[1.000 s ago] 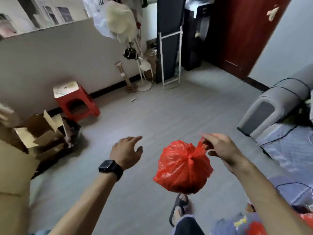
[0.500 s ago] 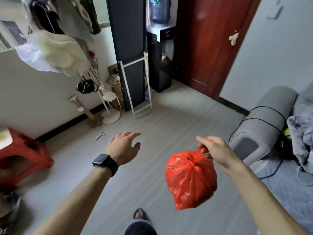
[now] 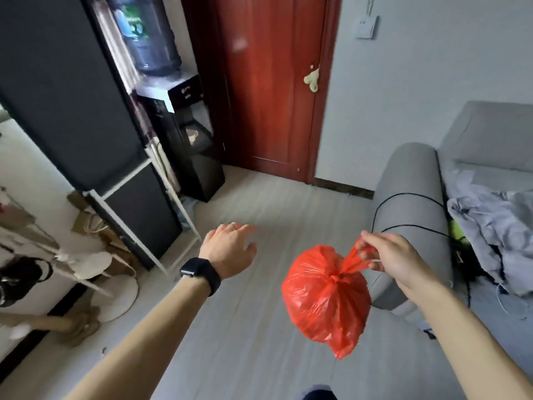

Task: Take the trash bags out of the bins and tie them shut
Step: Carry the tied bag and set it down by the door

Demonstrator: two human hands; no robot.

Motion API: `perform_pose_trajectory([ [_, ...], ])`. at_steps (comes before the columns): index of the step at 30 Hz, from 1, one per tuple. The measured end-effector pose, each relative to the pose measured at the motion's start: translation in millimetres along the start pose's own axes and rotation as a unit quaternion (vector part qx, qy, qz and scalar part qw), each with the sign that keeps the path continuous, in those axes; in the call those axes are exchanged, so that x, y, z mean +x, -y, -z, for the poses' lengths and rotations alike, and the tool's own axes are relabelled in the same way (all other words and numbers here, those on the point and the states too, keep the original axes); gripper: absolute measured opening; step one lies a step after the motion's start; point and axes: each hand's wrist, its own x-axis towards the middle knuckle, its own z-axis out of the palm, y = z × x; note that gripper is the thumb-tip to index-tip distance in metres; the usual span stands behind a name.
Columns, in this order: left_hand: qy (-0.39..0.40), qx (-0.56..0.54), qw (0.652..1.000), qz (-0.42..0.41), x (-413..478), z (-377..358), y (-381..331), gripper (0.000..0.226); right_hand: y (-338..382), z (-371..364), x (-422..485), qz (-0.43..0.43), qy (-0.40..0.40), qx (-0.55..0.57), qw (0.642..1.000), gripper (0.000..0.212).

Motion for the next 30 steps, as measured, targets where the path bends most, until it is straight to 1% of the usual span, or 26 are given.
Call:
perform_pose_trajectory([
  [2,0.002,-0.004,1.0,-0.015,60,4,-6,0.05,9,-2,44,-0.006,-0.018,0.007,1.0,0.031],
  [6,0.003,-0.009,0.999,-0.042,175,5,-24,0.05,26,3,142,-0.005,-0.023,0.014,1.0,0.033],
  [9,0.027,-0.013,0.998,-0.058,260,5,-35,0.05,41,19,218,-0.027,-0.033,0.005,0.999,0.035],
  [13,0.048,-0.024,0.997,-0.052,353,7,-42,0.049,59,41,298,-0.057,-0.051,-0.004,0.997,0.038],
  [17,0.057,-0.033,0.996,-0.056,440,3,-47,0.048,75,58,380,-0.079,-0.071,-0.001,0.994,0.033],
  [23,0.109,-0.041,0.991,-0.062,608,-20,-54,0.049,80,92,538,-0.129,-0.12,0.009,0.984,0.029],
  [25,0.131,-0.04,0.988,-0.072,660,-24,-61,0.05,84,104,581,-0.149,-0.143,0.019,0.978,0.028],
  [30,0.164,-0.028,0.98,-0.108,774,-25,-95,0.05,93,136,671,-0.191,-0.158,0.056,0.967,0.029],
])
